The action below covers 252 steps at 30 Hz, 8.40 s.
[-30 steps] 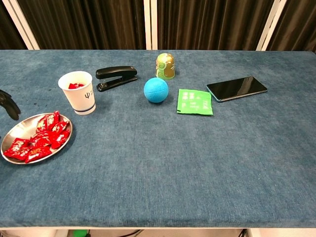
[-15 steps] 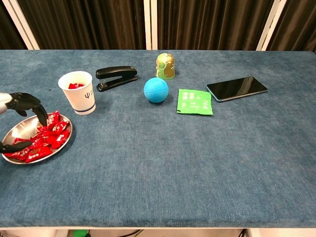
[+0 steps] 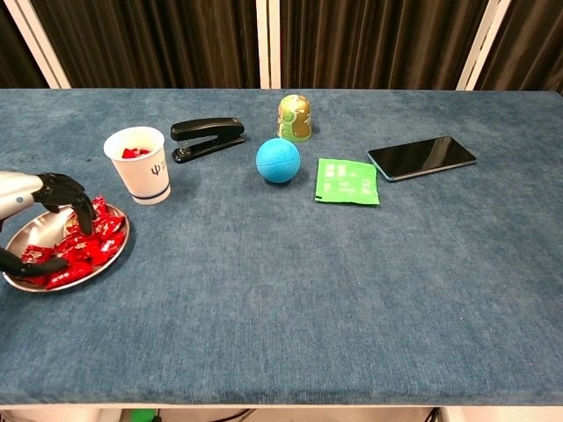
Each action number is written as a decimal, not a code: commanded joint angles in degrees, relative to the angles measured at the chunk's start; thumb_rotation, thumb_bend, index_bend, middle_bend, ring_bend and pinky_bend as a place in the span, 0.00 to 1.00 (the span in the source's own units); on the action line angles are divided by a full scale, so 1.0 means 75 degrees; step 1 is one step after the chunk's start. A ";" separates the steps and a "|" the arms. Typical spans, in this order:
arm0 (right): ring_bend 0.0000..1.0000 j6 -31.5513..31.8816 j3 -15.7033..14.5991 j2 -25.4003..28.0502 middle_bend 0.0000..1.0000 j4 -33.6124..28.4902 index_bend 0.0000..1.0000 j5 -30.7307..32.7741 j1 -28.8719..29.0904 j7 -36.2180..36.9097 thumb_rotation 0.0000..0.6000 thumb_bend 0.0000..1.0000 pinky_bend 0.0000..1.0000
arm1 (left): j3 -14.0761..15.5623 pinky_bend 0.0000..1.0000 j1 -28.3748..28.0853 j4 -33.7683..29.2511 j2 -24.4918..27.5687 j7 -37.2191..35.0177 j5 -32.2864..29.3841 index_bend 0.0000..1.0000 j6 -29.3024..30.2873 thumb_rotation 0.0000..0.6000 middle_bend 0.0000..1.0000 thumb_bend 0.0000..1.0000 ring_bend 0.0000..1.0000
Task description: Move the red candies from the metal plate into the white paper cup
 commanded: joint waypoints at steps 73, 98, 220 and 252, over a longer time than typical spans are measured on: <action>0.00 -0.0008 0.0047 0.0008 0.00 0.0087 0.00 0.0100 -0.0029 0.0093 1.00 0.34 0.00 | -0.1449 0.29 -0.1477 0.0710 -0.0202 -0.1024 -0.0415 0.23 -0.0289 1.00 0.29 0.34 0.12; 0.00 0.0042 -0.0008 0.0030 0.00 -0.0094 0.00 -0.0033 -0.0025 -0.0091 1.00 0.34 0.00 | -0.0125 0.25 0.0239 -0.0710 0.0703 -0.0385 -0.0555 0.40 0.0681 1.00 0.20 0.33 0.10; 0.00 0.0078 0.0017 0.0084 0.00 -0.0234 0.00 -0.0079 0.0004 -0.0169 1.00 0.34 0.00 | -0.0050 0.23 0.0095 -0.0610 0.1199 -0.0445 0.0081 0.33 0.0828 1.00 0.19 0.35 0.07; 0.00 0.0068 -0.0022 0.0126 0.00 -0.0462 0.00 -0.0133 0.0018 -0.0506 1.00 0.34 0.00 | -0.0114 0.22 -0.0256 0.1553 -0.0256 -0.0829 0.0196 0.28 -0.0098 1.00 0.13 0.33 0.03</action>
